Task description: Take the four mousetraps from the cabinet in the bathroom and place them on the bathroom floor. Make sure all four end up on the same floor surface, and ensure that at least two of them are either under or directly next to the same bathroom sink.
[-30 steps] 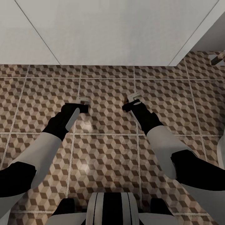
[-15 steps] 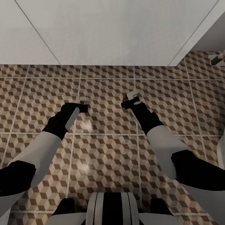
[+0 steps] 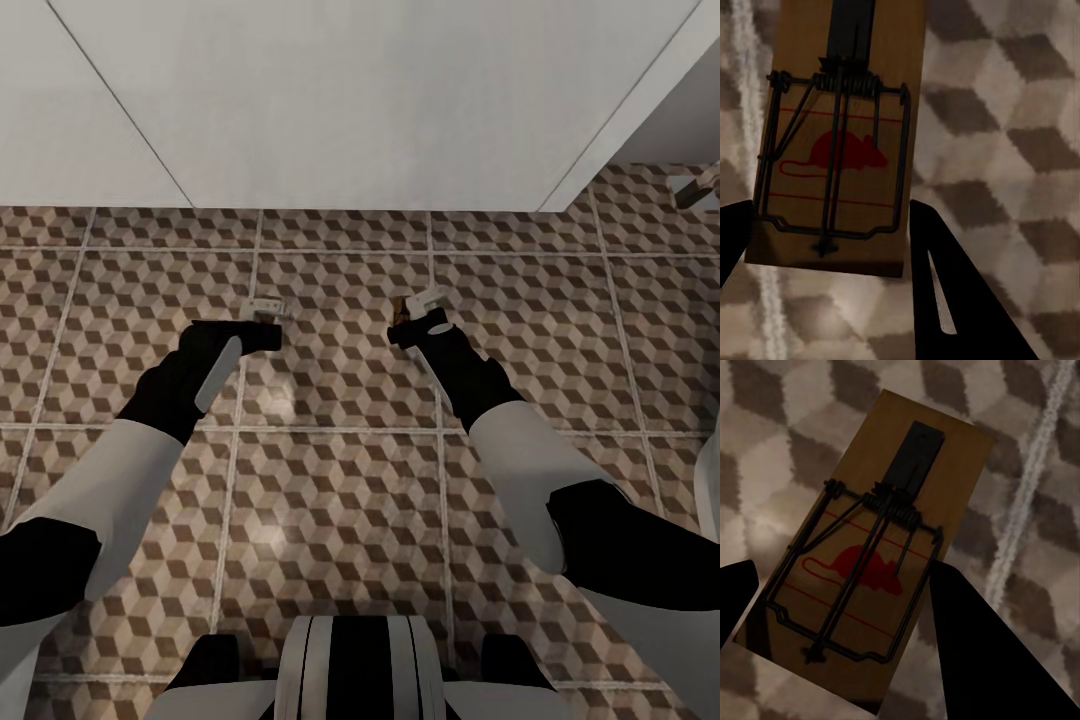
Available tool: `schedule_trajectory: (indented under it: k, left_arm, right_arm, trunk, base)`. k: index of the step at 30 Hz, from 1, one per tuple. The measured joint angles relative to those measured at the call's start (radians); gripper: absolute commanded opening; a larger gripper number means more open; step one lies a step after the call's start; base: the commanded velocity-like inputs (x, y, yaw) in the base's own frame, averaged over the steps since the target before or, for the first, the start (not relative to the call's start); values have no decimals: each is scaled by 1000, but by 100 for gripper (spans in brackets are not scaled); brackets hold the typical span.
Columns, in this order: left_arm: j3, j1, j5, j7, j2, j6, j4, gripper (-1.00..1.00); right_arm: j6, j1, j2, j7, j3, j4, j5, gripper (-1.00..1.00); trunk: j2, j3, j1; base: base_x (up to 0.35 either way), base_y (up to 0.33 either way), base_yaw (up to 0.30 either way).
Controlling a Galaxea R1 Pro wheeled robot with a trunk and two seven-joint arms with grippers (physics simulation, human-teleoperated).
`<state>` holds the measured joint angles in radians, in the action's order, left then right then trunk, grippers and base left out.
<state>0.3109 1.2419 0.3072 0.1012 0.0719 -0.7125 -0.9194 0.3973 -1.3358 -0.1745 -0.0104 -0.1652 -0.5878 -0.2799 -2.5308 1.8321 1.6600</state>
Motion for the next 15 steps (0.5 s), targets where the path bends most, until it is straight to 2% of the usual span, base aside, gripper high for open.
schedule_trajectory:
  k: [5, 15]
  left_arm:
    - [1, 0, 0, -3, 7, 0, 2, -100]
    - [2, 0, 0, -3, 8, 0, 5, -100]
  right_arm:
    - [0, 0, 0, 0, 0, 0, 0, -100]
    - [0, 0, 0, 0, 0, 0, 0, -100]
  trunk:
    - [0, 0, 0]
    - [0, 0, -1]
  base:
    - [197, 0, 0]
    - [300, 0, 0]
